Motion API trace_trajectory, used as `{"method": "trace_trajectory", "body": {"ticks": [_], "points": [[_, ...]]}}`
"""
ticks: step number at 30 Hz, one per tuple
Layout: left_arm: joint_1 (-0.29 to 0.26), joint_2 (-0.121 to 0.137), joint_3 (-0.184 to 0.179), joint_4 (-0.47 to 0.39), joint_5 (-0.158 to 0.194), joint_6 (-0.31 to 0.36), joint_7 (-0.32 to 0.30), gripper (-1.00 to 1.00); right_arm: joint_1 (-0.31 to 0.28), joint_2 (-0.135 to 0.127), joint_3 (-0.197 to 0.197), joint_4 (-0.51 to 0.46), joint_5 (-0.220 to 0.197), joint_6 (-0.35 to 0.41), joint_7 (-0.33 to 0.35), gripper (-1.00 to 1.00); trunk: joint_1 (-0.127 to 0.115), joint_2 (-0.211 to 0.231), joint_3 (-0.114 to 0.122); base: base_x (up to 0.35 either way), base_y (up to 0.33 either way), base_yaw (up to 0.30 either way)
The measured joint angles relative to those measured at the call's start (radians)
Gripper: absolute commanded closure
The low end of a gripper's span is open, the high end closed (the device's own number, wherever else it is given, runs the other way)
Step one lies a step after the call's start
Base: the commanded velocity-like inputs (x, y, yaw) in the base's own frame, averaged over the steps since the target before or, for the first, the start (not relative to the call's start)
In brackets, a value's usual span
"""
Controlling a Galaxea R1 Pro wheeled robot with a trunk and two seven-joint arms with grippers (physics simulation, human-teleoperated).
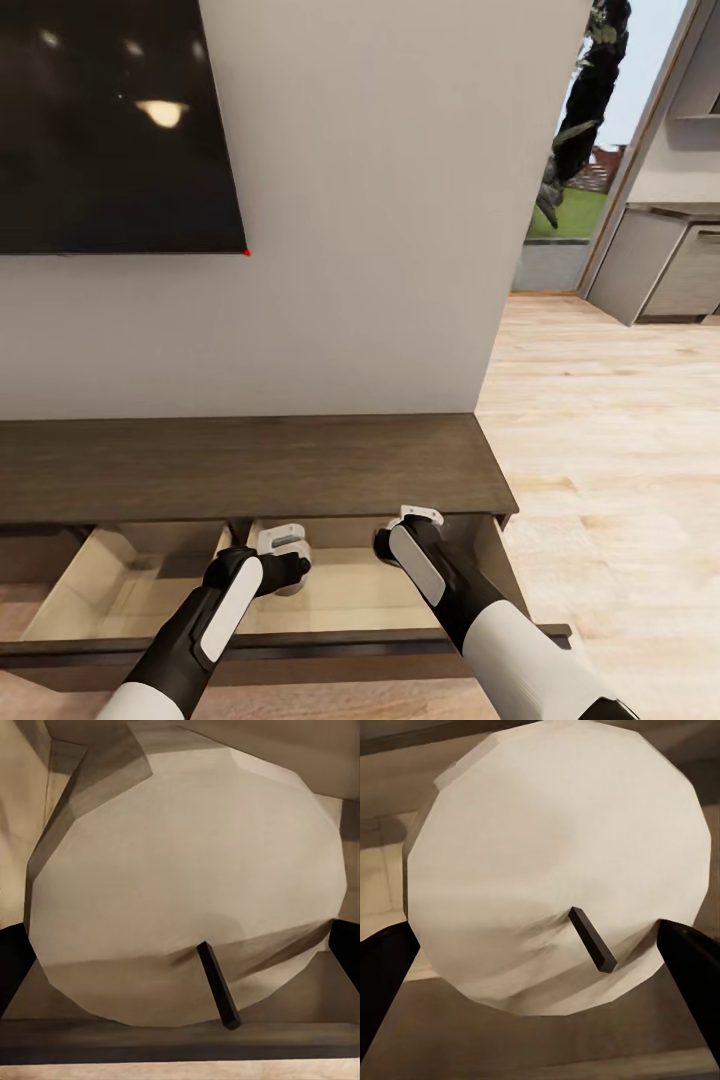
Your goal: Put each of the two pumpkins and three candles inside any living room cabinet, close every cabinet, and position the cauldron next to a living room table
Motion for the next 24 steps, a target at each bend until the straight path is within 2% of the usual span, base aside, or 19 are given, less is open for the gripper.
{"method": "trace_trajectory", "body": {"ticks": [2,7,11,14,24], "points": [[0.000,0.000,0.000,0.000,0.000,0.001,0.000,1.00,0.000,0.000,0.000,0.003,0.000,0.001,0.000,1.00,0.000,0.000,0.000,0.003,0.002,0.000],[0.000,0.001,0.000,-0.003,0.000,0.007,0.001,1.00,0.001,0.000,0.000,0.024,-0.005,0.009,-0.003,1.00,0.019,-0.035,-0.016,0.000,0.000,0.000],[-0.011,0.001,0.000,0.002,0.007,0.015,0.000,1.00,0.001,0.000,0.000,0.026,-0.037,0.025,-0.003,1.00,0.034,-0.063,-0.028,0.000,0.000,0.000],[-0.018,0.001,0.000,0.011,0.009,0.019,0.000,1.00,0.000,0.000,0.000,0.027,-0.044,0.027,-0.003,1.00,0.046,-0.084,-0.038,0.000,0.000,0.000],[-0.023,0.000,0.000,0.027,0.013,0.080,-0.002,1.00,0.001,0.000,0.000,0.028,-0.048,0.032,-0.002,1.00,0.084,-0.154,-0.069,0.000,0.000,0.000]]}}
